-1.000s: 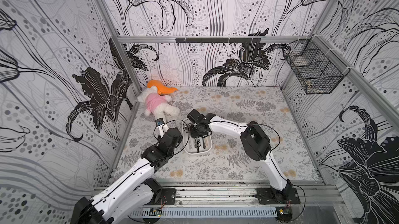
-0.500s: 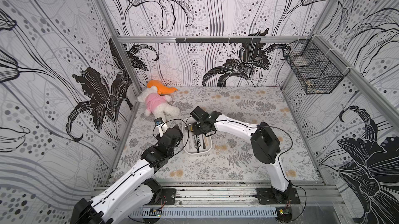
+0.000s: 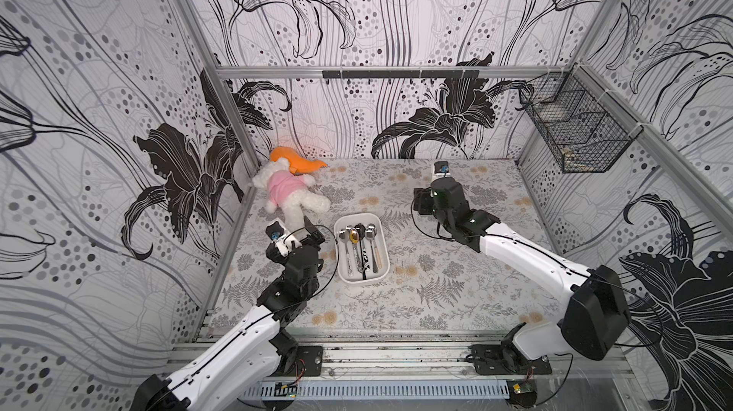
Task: Put the spoon into the storage box
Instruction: Place the spoon in the storage box, then reset both arms
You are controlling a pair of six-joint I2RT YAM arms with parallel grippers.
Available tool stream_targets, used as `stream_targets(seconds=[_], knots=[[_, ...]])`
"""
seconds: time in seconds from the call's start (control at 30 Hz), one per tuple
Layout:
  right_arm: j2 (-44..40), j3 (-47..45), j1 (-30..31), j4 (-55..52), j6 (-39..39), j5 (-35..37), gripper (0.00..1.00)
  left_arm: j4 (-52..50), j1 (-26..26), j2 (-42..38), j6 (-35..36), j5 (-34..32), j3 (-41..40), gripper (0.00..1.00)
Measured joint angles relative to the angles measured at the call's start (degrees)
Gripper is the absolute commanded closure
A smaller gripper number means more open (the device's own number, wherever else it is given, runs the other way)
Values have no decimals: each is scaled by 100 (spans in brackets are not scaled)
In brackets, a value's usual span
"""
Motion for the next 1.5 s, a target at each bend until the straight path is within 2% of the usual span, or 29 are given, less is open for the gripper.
stream_targets(seconds=[0.2, 0.4, 0.6, 0.77, 0.93, 1.0, 1.13, 1.23, 1.4, 1.5], knots=[[-376, -1445, -964, 1021, -240, 413, 20, 1613, 297, 286, 1207, 63, -557, 3], [-417, -2367, -1530, 1768, -564, 940, 18, 2662, 1073, 944, 1768, 702, -828, 2], [-389, -3171, -2052, 2931, -1071, 1016, 18, 3849, 1816, 2181, 1978, 1633, -1147, 2], [-299, -3390, -2179, 3810, -1436, 1003, 20, 4478, 2321, 2811, 1891, 2430, -1154, 1], [-393, -3698, -2179, 4509, -1720, 883, 20, 5180, 2406, 3381, 1869, 3169, -1115, 1], [-566, -3875, -2179, 4544, -1805, 883, 21, 5226, 2406, 3707, 1869, 3390, -1014, 1], [-778, -4341, -2203, 4826, -1792, 909, 22, 5254, 2409, 3790, 1873, 3635, -946, 1], [-575, -4640, -2275, 5149, -1858, 905, 29, 5268, 2413, 3849, 1875, 3779, -846, 1], [-46, -5049, -2286, 6382, -2245, 662, 29, 5486, 2448, 3919, 1888, 4017, -850, 2], [37, -5099, -2411, 6564, -2312, 251, 29, 5674, 2459, 4063, 1904, 4094, -905, 3]])
